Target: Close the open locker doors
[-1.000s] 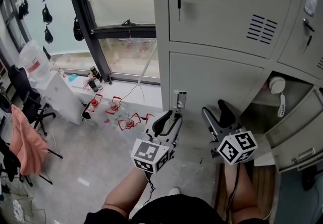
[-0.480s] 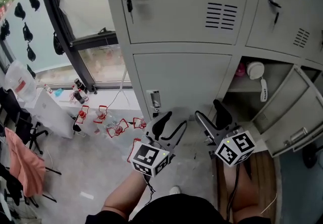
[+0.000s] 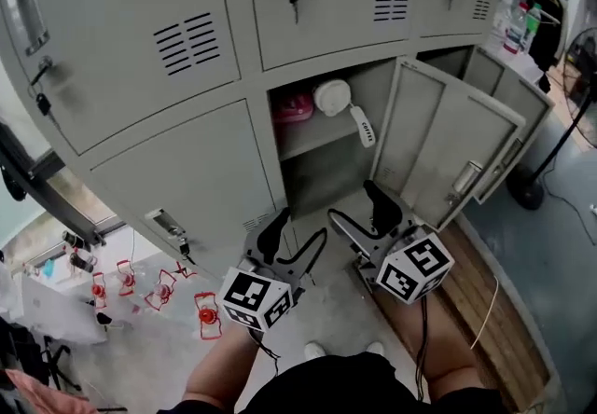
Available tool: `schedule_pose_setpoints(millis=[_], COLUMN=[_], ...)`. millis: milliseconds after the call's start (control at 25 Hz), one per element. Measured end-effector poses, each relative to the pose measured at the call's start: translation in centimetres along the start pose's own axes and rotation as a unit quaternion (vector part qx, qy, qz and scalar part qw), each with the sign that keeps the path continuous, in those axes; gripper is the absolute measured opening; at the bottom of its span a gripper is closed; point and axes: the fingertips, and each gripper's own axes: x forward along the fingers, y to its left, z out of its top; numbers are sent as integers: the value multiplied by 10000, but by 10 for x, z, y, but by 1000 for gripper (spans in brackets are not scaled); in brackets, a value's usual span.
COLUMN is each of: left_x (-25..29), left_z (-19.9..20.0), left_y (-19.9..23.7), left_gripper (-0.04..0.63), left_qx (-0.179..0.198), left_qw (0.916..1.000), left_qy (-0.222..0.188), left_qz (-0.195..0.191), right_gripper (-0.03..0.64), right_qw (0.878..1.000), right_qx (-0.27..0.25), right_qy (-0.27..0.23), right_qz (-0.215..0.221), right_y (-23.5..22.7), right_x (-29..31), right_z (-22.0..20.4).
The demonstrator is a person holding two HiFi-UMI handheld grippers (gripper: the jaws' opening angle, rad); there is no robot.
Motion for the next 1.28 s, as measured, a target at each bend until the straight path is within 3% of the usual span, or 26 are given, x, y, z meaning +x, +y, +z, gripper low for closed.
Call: schedule_pose_setpoints(millis=[320,640,880,1280], left_x=[67,96,110,153], left_z=[-3,-11,-20,-25], left_y=[-79,-145,-163,-175], left_gripper=[316,316,315,314], left_qx=[-124,-306,-294,-295], left_qw=[9925,9808,9811,9893], left_qy=[37,103,205,213], left_qz=[-1212,-1925,-1904,-1410], right_gripper=[359,316,278,225], right_qw=[9908,9718,9683,9796], right_qx=[-130,-213,-168,69], right_qy=[-114,-145,-100,62], right_qz=[-1344,-2345,-2489,-2009], right_y=[-71,-118,-154,-216], right_x=[-101,-186,-209,-203], right_z=[24,37,37,35])
